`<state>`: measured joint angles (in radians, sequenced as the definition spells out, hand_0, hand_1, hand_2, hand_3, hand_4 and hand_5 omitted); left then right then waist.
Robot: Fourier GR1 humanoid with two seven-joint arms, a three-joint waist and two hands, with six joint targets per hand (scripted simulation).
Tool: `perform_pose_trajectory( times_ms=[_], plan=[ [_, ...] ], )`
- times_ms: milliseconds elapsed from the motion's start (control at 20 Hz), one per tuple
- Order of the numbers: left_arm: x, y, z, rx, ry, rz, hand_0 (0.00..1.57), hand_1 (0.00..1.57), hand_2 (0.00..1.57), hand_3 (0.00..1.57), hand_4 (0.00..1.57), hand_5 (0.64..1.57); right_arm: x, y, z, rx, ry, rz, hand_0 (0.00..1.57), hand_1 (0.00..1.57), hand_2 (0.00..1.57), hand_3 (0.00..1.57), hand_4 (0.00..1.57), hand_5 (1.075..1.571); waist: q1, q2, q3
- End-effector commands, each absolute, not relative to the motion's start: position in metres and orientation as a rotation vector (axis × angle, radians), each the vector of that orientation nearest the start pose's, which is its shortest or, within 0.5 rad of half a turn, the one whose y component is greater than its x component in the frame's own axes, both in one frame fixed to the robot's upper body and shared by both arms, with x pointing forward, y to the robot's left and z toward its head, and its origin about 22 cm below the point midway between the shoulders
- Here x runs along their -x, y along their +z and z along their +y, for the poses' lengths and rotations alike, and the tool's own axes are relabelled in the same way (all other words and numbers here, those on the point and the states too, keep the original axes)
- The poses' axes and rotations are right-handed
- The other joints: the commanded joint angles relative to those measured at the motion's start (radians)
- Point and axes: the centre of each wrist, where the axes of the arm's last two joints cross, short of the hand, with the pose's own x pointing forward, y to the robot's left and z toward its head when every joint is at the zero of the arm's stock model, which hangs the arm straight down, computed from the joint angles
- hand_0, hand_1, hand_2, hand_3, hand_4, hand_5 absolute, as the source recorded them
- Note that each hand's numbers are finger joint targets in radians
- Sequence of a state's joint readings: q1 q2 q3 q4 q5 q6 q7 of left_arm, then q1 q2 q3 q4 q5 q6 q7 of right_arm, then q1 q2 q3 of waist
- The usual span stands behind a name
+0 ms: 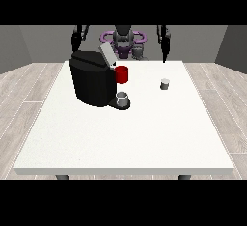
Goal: Insert the coffee pod into the coffee machine and close the lid
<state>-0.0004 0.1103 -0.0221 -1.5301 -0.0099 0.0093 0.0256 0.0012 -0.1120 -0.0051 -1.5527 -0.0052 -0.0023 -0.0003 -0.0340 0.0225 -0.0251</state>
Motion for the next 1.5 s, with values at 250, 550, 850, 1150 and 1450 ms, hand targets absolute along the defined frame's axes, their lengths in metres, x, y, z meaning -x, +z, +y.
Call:
perform_pose_trajectory(
  times_ms=[250,550,850,1150,1450],
  plan=[
    [-0.237,-0.007,0.271,0.007,-0.068,-1.661,0.0,0.0,0.0,0.0,0.32,1.571,-0.23,-0.013,-0.266,0.067,0.073,-1.49,0.0,0.0,0.0,0.0,0.13,1.571,0.032,-0.059,0.0249],
    [-0.233,0.005,0.292,-0.018,-0.147,-1.704,0.0,0.0,0.0,0.0,0.24,1.571,-0.232,-0.022,-0.264,0.196,-0.168,-1.604,0.0,0.0,0.0,0.0,0.14,1.571,0.054,-0.066,0.0254],
    [-0.27,0.041,0.337,-0.212,-0.261,-1.703,0.0,0.0,0.0,0.0,0.0,1.571,-0.23,-0.014,-0.244,0.109,-0.08,-1.646,0.0,0.0,0.0,0.0,0.18,1.571,-0.048,-0.02,0.0253],
    [-0.301,0.051,0.358,-0.229,-0.251,-1.624,0.0,0.0,0.0,0.0,0.0,1.571,-0.258,0.011,-0.23,0.056,-0.105,-1.748,0.0,0.0,0.0,0.0,0.19,1.571,-0.082,0.085,0.025],
    [-0.323,0.05,0.367,-0.253,-0.306,-1.544,0.0,0.0,0.0,0.0,0.0,1.571,-0.26,0.014,-0.209,0.036,-0.046,-1.718,0.0,0.0,0.0,0.0,0.26,1.571,-0.108,0.123,0.0249]
  ],
)
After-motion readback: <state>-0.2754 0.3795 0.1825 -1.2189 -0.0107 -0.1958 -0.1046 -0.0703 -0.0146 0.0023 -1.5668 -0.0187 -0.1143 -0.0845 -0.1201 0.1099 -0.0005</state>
